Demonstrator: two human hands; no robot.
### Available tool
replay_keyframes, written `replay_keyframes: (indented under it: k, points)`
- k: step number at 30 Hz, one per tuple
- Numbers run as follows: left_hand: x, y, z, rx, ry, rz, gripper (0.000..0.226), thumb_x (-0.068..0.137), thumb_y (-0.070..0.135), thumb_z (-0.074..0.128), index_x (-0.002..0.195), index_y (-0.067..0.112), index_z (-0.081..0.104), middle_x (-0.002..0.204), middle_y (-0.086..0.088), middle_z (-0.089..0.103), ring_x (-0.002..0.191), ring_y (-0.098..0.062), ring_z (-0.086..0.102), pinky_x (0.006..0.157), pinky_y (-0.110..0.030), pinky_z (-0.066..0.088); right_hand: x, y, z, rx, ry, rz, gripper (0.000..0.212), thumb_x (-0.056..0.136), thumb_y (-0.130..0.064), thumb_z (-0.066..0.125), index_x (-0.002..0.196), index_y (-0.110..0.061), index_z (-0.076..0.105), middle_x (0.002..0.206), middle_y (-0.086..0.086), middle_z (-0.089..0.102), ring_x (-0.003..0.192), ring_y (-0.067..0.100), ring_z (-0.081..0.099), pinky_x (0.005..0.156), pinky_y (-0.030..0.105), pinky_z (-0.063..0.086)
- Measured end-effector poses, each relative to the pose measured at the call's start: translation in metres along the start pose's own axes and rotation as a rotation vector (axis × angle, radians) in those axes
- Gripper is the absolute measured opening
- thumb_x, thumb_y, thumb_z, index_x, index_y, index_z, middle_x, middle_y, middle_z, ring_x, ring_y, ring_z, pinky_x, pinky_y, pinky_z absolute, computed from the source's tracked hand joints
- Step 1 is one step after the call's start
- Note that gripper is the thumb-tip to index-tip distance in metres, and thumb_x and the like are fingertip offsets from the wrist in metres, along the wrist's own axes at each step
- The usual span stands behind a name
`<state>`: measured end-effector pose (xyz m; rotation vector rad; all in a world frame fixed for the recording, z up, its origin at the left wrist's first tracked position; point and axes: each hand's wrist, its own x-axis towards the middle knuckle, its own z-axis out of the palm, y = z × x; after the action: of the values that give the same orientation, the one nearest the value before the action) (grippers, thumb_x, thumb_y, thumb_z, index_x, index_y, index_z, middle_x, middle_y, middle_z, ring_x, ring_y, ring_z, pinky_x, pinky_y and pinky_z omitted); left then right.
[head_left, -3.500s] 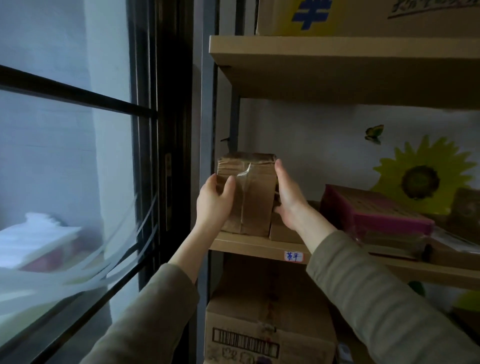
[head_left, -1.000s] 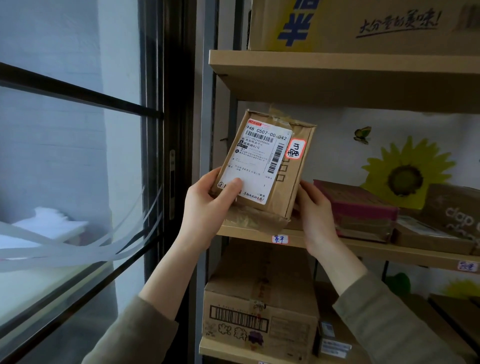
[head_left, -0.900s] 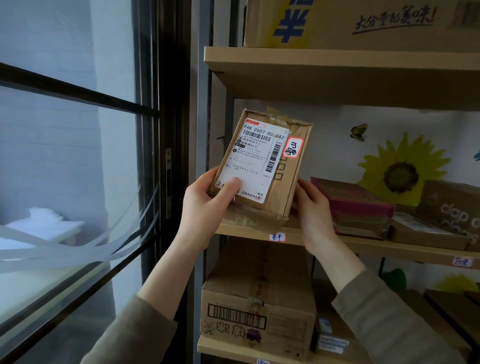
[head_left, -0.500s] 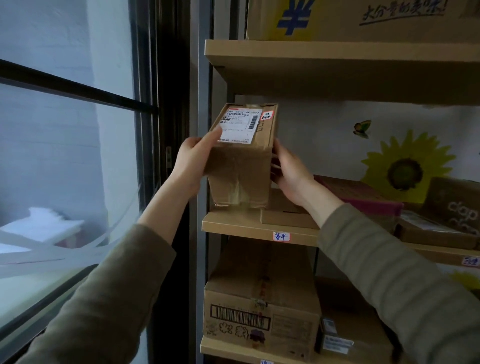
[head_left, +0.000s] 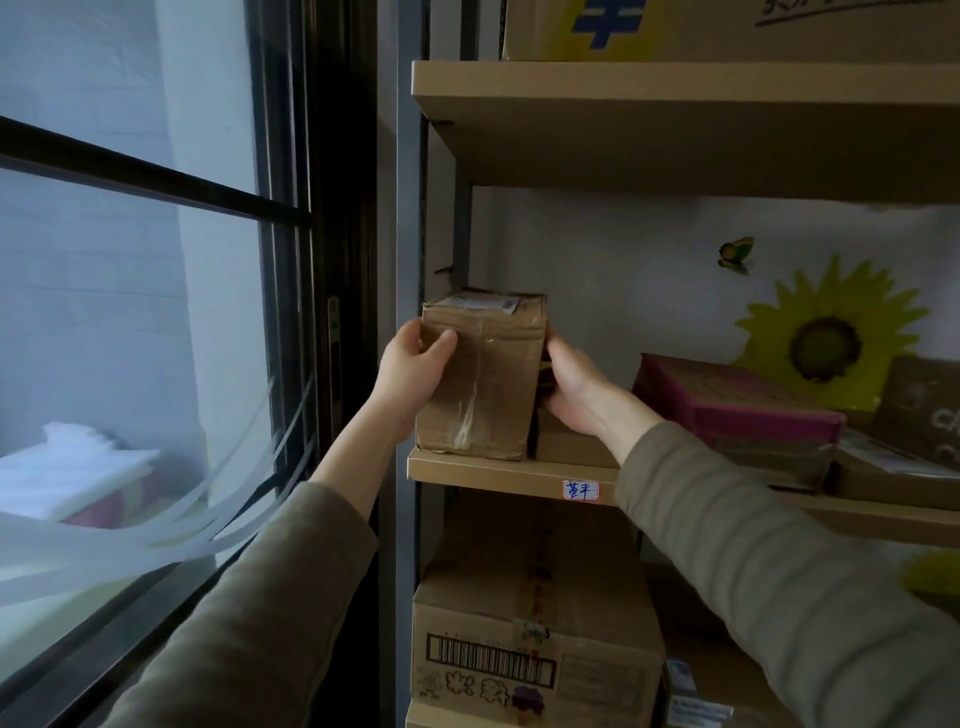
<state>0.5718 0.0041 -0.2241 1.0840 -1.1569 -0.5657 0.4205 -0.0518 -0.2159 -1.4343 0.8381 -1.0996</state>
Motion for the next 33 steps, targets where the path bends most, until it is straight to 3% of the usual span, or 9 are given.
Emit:
replay_keyframes:
  k: [3, 6, 8, 12, 17, 22, 28, 31, 33]
  points:
    - [0.001, -0.004, 0.005, 0.078, 0.037, 0.029, 0.034, 0.094, 0.022, 0.051, 0.126, 0.013, 0.05, 0.108, 0.0, 0.059, 0.105, -0.019, 0.059, 0.084, -0.028, 0.051, 0.002, 0.004, -0.002, 0.007, 0.007, 0.027, 0.045, 0.095, -0.051, 0.039, 0.104, -0.015, 0.065, 0.118, 0.009, 0.065, 0.115, 0.025, 0.055, 0.102, 0.04, 0.04]
    - [-0.01, -0.011, 0.01, 0.139, 0.137, 0.067, 0.044, 0.092, 0.023, 0.054, 0.134, 0.013, 0.043, 0.116, 0.0, 0.057, 0.109, -0.016, 0.056, 0.087, -0.027, 0.048, -0.007, 0.007, -0.004, -0.126, 0.066, -0.01, 0.049, 0.097, -0.047, 0.035, 0.128, -0.013, 0.052, 0.139, 0.008, 0.05, 0.131, 0.025, 0.041, 0.112, 0.043, 0.028]
    - [-0.028, -0.016, 0.015, 0.218, 0.212, 0.172, 0.051, 0.091, 0.022, 0.055, 0.138, 0.012, 0.038, 0.128, -0.002, 0.052, 0.116, -0.012, 0.05, 0.096, -0.026, 0.042, -0.02, 0.01, -0.013, -0.38, 0.161, -0.13, 0.051, 0.099, -0.041, 0.033, 0.138, -0.009, 0.041, 0.143, 0.008, 0.043, 0.132, 0.024, 0.038, 0.11, 0.036, 0.03]
    - [-0.071, -0.03, 0.031, 0.333, 0.357, 0.363, 0.054, 0.09, 0.019, 0.057, 0.139, 0.009, 0.036, 0.144, -0.008, 0.036, 0.134, -0.016, 0.032, 0.103, -0.021, 0.024, -0.044, 0.02, -0.038, -0.913, 0.154, -0.28, 0.042, 0.101, -0.032, 0.032, 0.129, -0.005, 0.049, 0.127, 0.015, 0.055, 0.12, 0.028, 0.05, 0.094, 0.031, 0.039]
    - [-0.095, -0.051, 0.057, 0.196, 0.151, 0.267, 0.035, 0.091, 0.015, 0.055, 0.126, 0.011, 0.051, 0.111, 0.005, 0.054, 0.104, -0.007, 0.053, 0.079, -0.006, 0.043, -0.051, 0.042, -0.051, -1.473, 0.019, -0.125, 0.062, 0.097, -0.052, 0.028, 0.145, -0.012, 0.03, 0.153, 0.01, 0.029, 0.142, 0.023, 0.023, 0.116, 0.041, 0.012]
    - [-0.097, -0.062, 0.066, 0.129, 0.021, 0.054, 0.031, 0.093, 0.017, 0.053, 0.124, 0.01, 0.055, 0.114, -0.001, 0.061, 0.105, -0.013, 0.057, 0.083, -0.016, 0.044, -0.073, 0.035, -0.048, -1.537, -0.029, -0.139, 0.076, 0.084, -0.058, 0.052, 0.144, -0.017, 0.03, 0.151, 0.006, 0.031, 0.138, 0.026, 0.029, 0.113, 0.043, 0.023]
    - [-0.104, -0.061, 0.071, -0.015, -0.019, -0.059, 0.031, 0.095, 0.014, 0.048, 0.125, 0.01, 0.054, 0.116, -0.003, 0.062, 0.107, -0.014, 0.057, 0.098, -0.032, 0.046, -0.101, 0.047, -0.049, -1.586, 0.12, -0.373, 0.059, 0.09, -0.026, 0.057, 0.143, -0.018, 0.033, 0.148, 0.005, 0.038, 0.136, 0.024, 0.033, 0.109, 0.038, 0.031]
    - [-0.111, -0.063, 0.079, -0.089, -0.068, -0.13, 0.028, 0.095, 0.015, 0.047, 0.122, 0.009, 0.054, 0.112, -0.006, 0.064, 0.105, -0.018, 0.061, 0.097, -0.039, 0.049, -0.115, 0.05, -0.056, -1.412, 0.22, -0.495, 0.057, 0.093, -0.023, 0.054, 0.145, -0.014, 0.031, 0.148, 0.006, 0.038, 0.136, 0.021, 0.035, 0.109, 0.032, 0.032]
    - [-0.116, -0.059, 0.086, -0.132, -0.12, -0.199, 0.029, 0.096, 0.017, 0.048, 0.123, 0.009, 0.053, 0.107, -0.005, 0.064, 0.102, -0.017, 0.062, 0.093, -0.034, 0.051, -0.124, 0.048, -0.06, -1.144, 0.366, -0.622, 0.049, 0.091, -0.023, 0.057, 0.136, -0.008, 0.043, 0.13, 0.006, 0.055, 0.12, 0.017, 0.051, 0.092, 0.02, 0.042]
